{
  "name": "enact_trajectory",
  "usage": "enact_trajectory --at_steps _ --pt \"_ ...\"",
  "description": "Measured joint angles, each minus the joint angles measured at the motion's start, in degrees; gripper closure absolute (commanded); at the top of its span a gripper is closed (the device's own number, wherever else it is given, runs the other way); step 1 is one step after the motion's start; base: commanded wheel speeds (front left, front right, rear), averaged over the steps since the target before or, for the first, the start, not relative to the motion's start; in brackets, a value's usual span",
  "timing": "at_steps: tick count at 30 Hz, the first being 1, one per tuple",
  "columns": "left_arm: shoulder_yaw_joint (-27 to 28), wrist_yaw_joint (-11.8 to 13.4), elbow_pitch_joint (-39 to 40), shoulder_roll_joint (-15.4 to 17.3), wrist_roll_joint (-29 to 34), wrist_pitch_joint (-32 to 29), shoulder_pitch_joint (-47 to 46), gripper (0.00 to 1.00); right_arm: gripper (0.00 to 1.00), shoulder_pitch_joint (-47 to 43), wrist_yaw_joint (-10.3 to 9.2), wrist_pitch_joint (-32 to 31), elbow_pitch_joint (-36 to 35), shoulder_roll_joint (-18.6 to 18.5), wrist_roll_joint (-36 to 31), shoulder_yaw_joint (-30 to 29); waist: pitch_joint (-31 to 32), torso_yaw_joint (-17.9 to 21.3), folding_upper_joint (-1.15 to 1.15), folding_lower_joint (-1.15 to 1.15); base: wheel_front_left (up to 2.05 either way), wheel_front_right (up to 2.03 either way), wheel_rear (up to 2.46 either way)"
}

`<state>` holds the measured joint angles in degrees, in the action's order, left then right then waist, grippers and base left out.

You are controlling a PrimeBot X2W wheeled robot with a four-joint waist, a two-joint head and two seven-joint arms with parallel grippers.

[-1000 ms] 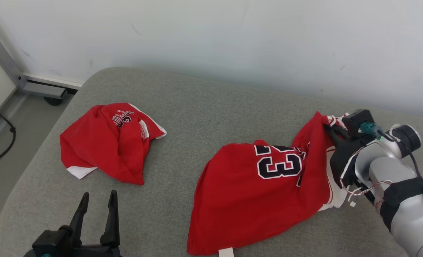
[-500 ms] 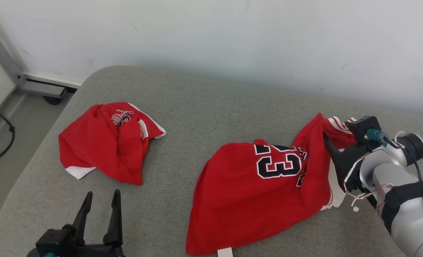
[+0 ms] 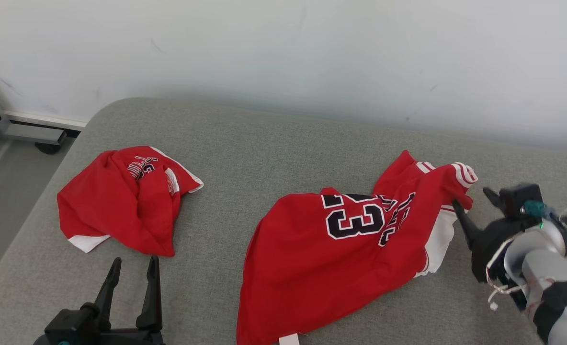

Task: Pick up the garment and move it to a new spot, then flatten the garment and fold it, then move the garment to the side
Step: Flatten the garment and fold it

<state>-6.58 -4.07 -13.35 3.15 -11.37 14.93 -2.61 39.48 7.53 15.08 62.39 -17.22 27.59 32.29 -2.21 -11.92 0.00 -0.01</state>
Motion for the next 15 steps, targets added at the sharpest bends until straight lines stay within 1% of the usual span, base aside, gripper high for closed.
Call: enact_trajectory --at_steps 4,9,14,15 --pt "0.5 0.0 0.2 -0.1 0.3 0.0 0.1 0.0 0.0 -3.3 0.0 -1.7 -1.6 -0.6 2.1 0.1 -0.1 0.2 0.01 0.0 0.0 0.0 0.0" --pt "1.2 0.0 0.3 0.0 0.5 0.0 0.4 0.0 0.0 -6.0 -0.01 -7.3 -4.8 -1.3 4.4 1.6 -0.1 0.5 0.0 0.0 0.0 0.0 0.0" --pt "1.2 -0.1 0.4 -0.1 0.7 0.0 0.4 0.0 0.0 -8.2 -0.01 -11.1 -6.7 -2.0 5.7 2.7 -0.3 0.3 0.0 0.0 0.0 0.0 0.0" --pt "1.0 -0.5 0.4 -0.1 0.7 0.0 0.4 0.0 0.0 -8.9 -0.01 -12.3 -7.1 -1.8 6.2 3.2 -0.4 -0.1 0.0 0.0 0.0 0.0 0.0"
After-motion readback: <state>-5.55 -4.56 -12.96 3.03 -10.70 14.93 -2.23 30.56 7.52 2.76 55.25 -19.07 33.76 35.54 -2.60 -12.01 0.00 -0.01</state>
